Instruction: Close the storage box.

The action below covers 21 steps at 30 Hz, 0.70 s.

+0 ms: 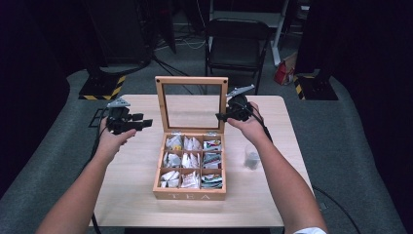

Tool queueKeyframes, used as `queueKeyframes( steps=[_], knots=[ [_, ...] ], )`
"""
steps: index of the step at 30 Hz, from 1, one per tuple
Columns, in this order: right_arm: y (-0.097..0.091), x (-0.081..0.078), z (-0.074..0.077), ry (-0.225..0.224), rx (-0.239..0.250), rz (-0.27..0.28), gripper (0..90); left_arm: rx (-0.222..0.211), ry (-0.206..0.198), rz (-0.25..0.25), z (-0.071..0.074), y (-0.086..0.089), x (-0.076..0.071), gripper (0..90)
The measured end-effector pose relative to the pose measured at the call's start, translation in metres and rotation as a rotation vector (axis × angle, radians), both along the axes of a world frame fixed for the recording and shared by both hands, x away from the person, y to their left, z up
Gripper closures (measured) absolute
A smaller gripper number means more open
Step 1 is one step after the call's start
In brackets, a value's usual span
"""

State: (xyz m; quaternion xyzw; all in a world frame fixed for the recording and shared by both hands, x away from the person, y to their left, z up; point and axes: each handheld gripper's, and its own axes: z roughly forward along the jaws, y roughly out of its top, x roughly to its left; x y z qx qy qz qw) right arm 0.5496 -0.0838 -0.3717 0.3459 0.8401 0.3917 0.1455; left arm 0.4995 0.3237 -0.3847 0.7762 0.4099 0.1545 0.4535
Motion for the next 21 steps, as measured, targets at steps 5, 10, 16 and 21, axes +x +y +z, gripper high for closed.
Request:
queueKeyframes(
  steps=[5,10,16,21],
  knots=[
    [-0.005,-0.006,0.002,0.014,0.028,-0.010,66.6,0.001,0.000,-0.007,0.001,-0.005,0.000,42.7],
    [-0.007,-0.013,0.000,-0.010,0.035,0.004,66.7,-0.007,-0.003,-0.010,0.002,-0.009,0.000,43.0],
    [-0.005,-0.018,0.002,-0.023,0.002,0.027,66.6,0.002,-0.005,-0.036,0.003,-0.015,0.001,44.3],
    [-0.007,-0.023,0.001,-0.019,0.019,0.039,65.6,-0.007,-0.014,-0.041,0.010,-0.021,0.001,46.0]
  ],
)
